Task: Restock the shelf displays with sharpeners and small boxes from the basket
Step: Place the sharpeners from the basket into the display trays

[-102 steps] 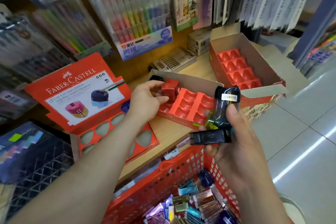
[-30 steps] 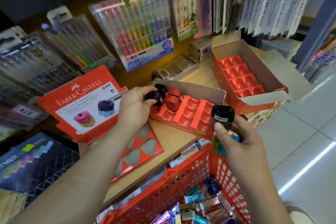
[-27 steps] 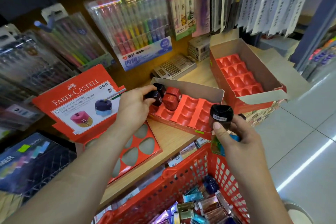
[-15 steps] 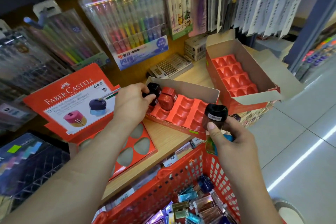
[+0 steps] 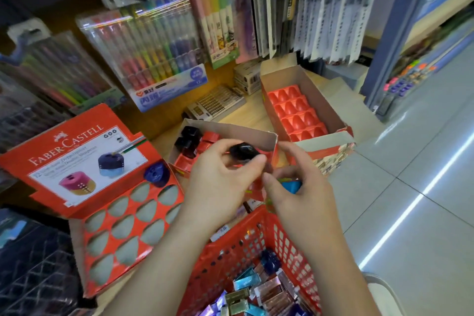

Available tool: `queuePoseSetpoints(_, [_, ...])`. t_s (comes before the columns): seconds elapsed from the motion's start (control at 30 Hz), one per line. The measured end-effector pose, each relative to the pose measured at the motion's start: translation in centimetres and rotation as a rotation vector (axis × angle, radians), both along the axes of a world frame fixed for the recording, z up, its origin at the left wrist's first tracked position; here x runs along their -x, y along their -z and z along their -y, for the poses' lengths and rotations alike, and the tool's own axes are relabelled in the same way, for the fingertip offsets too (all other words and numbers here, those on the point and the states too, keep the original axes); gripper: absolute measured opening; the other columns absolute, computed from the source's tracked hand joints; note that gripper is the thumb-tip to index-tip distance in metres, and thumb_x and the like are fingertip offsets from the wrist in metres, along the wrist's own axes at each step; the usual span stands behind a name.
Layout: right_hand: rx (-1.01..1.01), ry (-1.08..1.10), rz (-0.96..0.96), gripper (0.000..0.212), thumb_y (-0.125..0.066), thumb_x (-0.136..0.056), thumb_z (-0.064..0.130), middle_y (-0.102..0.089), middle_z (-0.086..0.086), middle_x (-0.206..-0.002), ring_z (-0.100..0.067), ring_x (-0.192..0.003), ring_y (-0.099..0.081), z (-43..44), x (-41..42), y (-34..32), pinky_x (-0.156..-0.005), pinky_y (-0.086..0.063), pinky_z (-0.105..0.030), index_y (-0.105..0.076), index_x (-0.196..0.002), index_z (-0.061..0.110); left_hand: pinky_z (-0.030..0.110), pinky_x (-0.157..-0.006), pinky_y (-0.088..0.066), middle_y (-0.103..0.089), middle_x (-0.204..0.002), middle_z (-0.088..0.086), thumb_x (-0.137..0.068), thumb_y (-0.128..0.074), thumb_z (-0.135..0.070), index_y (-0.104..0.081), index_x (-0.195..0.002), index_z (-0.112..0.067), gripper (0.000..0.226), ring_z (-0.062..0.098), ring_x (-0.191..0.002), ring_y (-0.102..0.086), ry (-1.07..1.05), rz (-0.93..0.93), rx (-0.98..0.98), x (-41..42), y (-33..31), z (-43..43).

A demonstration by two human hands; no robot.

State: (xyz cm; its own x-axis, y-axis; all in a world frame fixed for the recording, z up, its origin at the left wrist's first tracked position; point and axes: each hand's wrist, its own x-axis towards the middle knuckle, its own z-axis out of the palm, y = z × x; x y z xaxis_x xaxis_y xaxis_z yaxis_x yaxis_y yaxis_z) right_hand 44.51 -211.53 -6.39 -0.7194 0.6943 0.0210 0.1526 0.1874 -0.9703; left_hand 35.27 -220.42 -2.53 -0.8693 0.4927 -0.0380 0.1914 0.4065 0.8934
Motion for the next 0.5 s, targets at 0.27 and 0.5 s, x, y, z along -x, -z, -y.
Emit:
queuePoseSetpoints(0.27, [-0.450,-0.579,0.955,0.035,-0.050,-0.095,0.033,-0.060,-0.014,-0.112,-0.026,-0.090,-0.053,-8.1,4.8,-6.3,-0.077,-0.042,-0.033,-0.059,-0.116,0.007,0.041,-0.070,-0.060,-0.064,-0.106,0.005,-0.093,-0.059,-0.018,-0.045,-0.123,-0.024,0.034,0.025,-0.088,-0.072,-0.070,0.444,-0.357,1.5,-2.0,-1.2])
queuePoseSetpoints(0.5, [-0.846,-0.645,1.046,0.032,-0.046,-0.092,0.037,-0.067,-0.007,-0.107,-0.027,-0.098,-0.063,-10.8,1.4,-6.6,-0.084,-0.051,-0.032,-0.058,-0.110,0.014,0.016,-0.056,-0.049,-0.070,-0.085,-0.006,-0.075,-0.079,-0.015,-0.065,-0.094,-0.032,0.029,0.002,-0.066,-0.066,-0.052,0.126,-0.261,3.0,-3.2,-4.9])
